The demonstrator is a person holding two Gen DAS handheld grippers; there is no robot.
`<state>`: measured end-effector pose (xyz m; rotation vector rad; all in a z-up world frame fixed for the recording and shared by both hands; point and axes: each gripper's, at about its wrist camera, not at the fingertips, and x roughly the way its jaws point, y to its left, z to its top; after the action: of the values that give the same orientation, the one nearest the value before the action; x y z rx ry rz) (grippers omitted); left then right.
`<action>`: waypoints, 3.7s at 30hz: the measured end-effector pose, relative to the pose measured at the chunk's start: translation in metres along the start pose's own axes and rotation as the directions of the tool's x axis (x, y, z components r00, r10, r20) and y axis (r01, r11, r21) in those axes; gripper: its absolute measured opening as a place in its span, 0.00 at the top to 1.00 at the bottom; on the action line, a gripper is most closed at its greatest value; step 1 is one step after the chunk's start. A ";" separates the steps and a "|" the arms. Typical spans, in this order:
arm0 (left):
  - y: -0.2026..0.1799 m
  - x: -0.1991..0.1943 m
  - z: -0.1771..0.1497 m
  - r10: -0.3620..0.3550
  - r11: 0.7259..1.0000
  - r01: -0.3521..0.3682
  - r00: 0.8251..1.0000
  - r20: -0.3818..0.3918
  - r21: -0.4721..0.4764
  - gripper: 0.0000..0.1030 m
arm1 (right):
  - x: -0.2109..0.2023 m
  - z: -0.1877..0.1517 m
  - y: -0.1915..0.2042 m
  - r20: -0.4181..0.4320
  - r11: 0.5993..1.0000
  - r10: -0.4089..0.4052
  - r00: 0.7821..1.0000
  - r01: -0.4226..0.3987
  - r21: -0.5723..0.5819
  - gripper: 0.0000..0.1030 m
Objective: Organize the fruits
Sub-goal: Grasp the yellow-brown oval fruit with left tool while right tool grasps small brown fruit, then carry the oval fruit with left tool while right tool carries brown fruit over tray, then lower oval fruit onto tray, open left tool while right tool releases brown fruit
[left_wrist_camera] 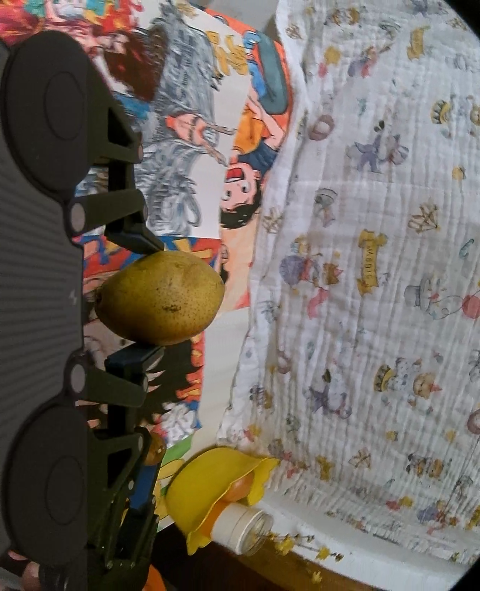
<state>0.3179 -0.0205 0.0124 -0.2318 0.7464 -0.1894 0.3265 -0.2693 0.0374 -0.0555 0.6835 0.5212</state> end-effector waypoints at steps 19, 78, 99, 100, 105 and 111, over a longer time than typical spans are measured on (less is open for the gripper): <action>-0.005 -0.025 -0.048 -0.086 0.990 0.096 0.992 -0.090 0.105 0.45 | -0.044 -0.064 0.021 -0.100 0.989 0.105 0.989 -0.114 -0.092 0.75; -0.031 -0.020 -0.072 -0.062 0.944 0.111 0.985 -0.161 0.310 0.45 | -0.047 -0.087 0.018 -0.143 0.983 0.126 0.982 -0.143 -0.118 0.73; -0.028 -0.025 -0.075 -0.054 0.951 0.100 0.985 -0.163 0.292 0.43 | -0.047 -0.087 0.017 -0.142 0.984 0.120 0.983 -0.137 -0.114 0.70; -0.029 -0.025 -0.075 -0.054 0.951 0.101 0.985 -0.162 0.292 0.42 | -0.047 -0.087 0.017 -0.141 0.984 0.119 0.983 -0.136 -0.113 0.69; -0.031 -0.028 -0.075 -0.055 0.951 0.099 0.986 -0.156 0.293 0.39 | -0.047 -0.088 0.015 -0.141 0.988 0.116 0.983 -0.130 -0.088 0.65; -0.032 -0.034 -0.075 -0.055 0.952 0.096 0.988 -0.146 0.292 0.33 | -0.050 -0.088 0.016 -0.132 0.989 0.118 0.984 -0.128 -0.074 0.56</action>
<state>0.2390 -0.0536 -0.0100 0.0416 0.8339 -0.3904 0.2341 -0.2962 0.0013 -0.1255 0.7932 0.6692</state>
